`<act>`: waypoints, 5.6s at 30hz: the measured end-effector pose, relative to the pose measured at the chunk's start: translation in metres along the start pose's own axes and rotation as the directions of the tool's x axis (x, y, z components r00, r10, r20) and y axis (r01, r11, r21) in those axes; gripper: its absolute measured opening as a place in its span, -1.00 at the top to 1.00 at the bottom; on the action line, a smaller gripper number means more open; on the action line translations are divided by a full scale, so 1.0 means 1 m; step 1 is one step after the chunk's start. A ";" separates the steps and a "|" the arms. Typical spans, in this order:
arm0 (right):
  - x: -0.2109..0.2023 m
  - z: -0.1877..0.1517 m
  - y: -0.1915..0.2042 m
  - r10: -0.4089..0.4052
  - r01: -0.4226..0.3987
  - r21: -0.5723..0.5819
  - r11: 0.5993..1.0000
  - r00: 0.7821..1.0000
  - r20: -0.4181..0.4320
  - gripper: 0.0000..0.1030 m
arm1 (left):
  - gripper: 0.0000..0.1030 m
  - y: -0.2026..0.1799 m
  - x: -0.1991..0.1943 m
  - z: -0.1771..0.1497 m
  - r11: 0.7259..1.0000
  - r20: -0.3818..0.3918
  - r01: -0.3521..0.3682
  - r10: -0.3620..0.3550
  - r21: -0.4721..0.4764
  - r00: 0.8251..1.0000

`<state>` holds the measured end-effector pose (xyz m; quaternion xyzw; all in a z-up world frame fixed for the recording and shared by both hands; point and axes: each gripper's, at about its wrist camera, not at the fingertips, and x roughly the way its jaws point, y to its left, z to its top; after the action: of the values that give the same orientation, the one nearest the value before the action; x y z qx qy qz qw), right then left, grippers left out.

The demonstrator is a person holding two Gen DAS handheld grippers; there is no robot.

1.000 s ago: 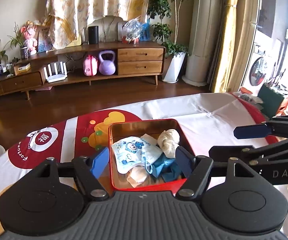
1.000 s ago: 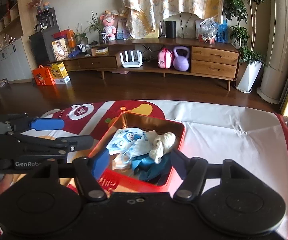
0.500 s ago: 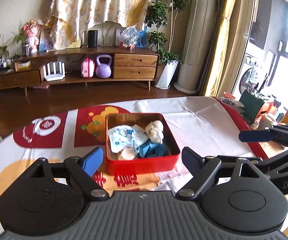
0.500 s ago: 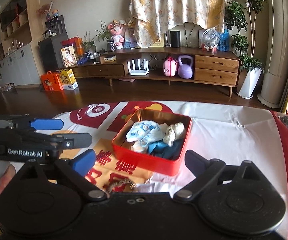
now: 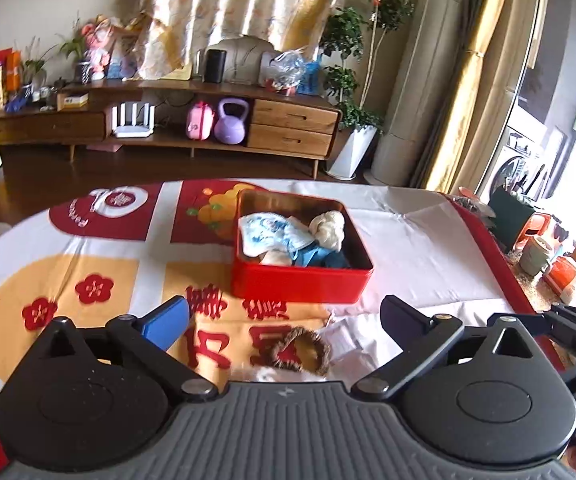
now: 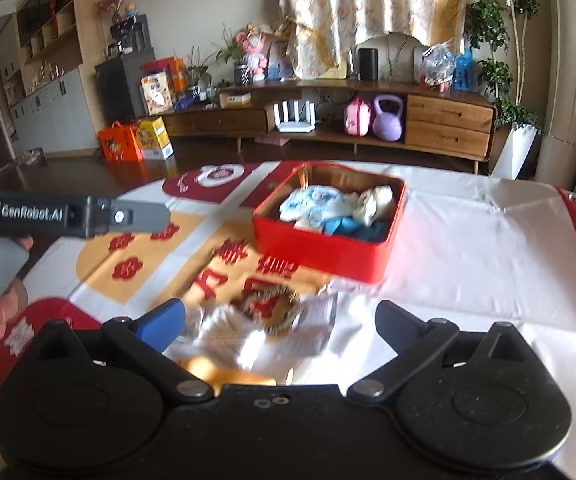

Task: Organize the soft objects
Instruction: 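Move both tools back to the remaining items beside the tin, then grasp the small plastic packet with the left gripper while the right gripper grasps the yellow rubber duck, then lift the packet with the left gripper while the right gripper carries the duck toward the tin, then release the packet into the tin while the right gripper releases the duck into it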

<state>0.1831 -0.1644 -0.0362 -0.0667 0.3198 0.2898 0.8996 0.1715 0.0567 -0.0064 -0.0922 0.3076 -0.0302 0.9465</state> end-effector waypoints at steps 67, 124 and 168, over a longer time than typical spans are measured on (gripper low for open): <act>0.085 -0.055 0.039 0.002 -0.051 -0.207 0.977 0.973 -0.230 0.13 | 0.26 0.029 0.086 -0.084 1.000 -0.199 -0.003 0.009 0.027 0.980; 0.014 0.089 -0.038 -0.063 0.061 0.041 0.997 0.997 0.053 0.30 | 0.79 -0.007 0.037 0.051 0.994 0.008 0.097 -0.097 0.057 0.995; 0.224 0.109 -0.096 -0.076 0.111 0.193 0.975 0.981 -0.181 0.17 | 0.79 0.003 0.248 0.053 0.991 -0.240 0.130 -0.124 0.011 0.963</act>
<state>0.4368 -0.1027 -0.0945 -0.0145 0.4207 0.2062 0.8833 0.4031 0.0395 -0.1075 -0.0950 0.4124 -0.1059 0.8998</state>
